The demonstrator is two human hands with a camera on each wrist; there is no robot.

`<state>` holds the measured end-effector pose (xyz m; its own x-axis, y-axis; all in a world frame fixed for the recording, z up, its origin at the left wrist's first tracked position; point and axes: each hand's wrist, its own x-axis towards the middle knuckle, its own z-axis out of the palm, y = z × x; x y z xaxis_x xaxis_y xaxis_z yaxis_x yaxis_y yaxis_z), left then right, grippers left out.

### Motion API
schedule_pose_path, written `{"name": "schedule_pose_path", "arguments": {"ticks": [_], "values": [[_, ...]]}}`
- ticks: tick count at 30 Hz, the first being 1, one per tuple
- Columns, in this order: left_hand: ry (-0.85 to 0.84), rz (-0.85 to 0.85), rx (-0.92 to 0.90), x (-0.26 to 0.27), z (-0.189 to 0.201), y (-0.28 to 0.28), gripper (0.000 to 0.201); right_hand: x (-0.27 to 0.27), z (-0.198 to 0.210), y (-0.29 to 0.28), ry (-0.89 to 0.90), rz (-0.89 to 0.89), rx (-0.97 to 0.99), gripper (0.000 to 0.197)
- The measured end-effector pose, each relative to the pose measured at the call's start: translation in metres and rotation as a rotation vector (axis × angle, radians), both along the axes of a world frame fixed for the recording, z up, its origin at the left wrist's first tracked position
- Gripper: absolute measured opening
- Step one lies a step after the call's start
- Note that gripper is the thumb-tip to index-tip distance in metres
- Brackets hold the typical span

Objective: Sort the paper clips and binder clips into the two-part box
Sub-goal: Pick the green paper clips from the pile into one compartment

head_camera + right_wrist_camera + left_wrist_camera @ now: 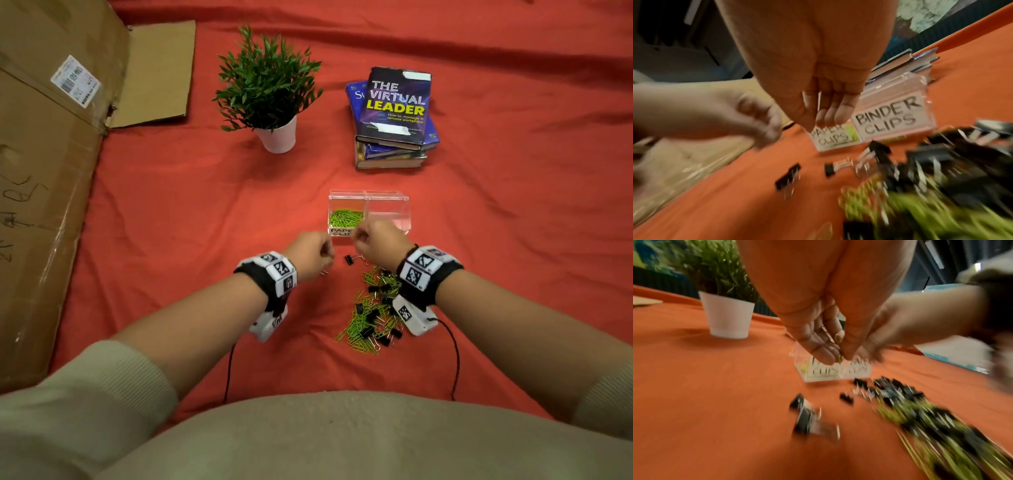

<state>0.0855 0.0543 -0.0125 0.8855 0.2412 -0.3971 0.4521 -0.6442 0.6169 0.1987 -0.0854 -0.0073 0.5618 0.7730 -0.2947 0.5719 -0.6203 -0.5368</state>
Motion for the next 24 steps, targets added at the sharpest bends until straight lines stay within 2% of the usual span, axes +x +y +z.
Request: {"name": "schedule_pose_path", "arguments": {"ticks": [4, 9, 12, 15, 19, 22, 24], "values": [[-0.109, 0.108, 0.045, 0.056, 0.008, 0.001, 0.009, -0.039, -0.008, -0.039, 0.093, 0.317, -0.183, 0.013], [-0.09, 0.159, 0.098, 0.079, -0.003, -0.007, 0.014, -0.059, -0.022, -0.067, 0.09, 0.443, -0.252, 0.036], [-0.14, 0.083, 0.152, 0.068, -0.003, -0.016, 0.022, -0.058, -0.027, -0.07, 0.104, 0.444, -0.254, 0.034], [-0.143, -0.02, 0.177, 0.038, 0.0, -0.032, 0.018, -0.052, -0.028, -0.071, 0.1, 0.403, -0.222, 0.023], [0.095, -0.174, 0.172, -0.016, -0.01, -0.057, 0.01, -0.039, -0.029, -0.072, 0.051, 0.29, -0.207, 0.02], [0.222, -0.226, 0.211, -0.046, -0.021, -0.073, 0.019, -0.033, -0.03, -0.073, -0.015, 0.19, -0.159, 0.024], [0.242, -0.22, 0.226, -0.056, -0.028, -0.083, 0.028, -0.037, -0.031, -0.073, -0.051, 0.197, -0.112, 0.025]]}}
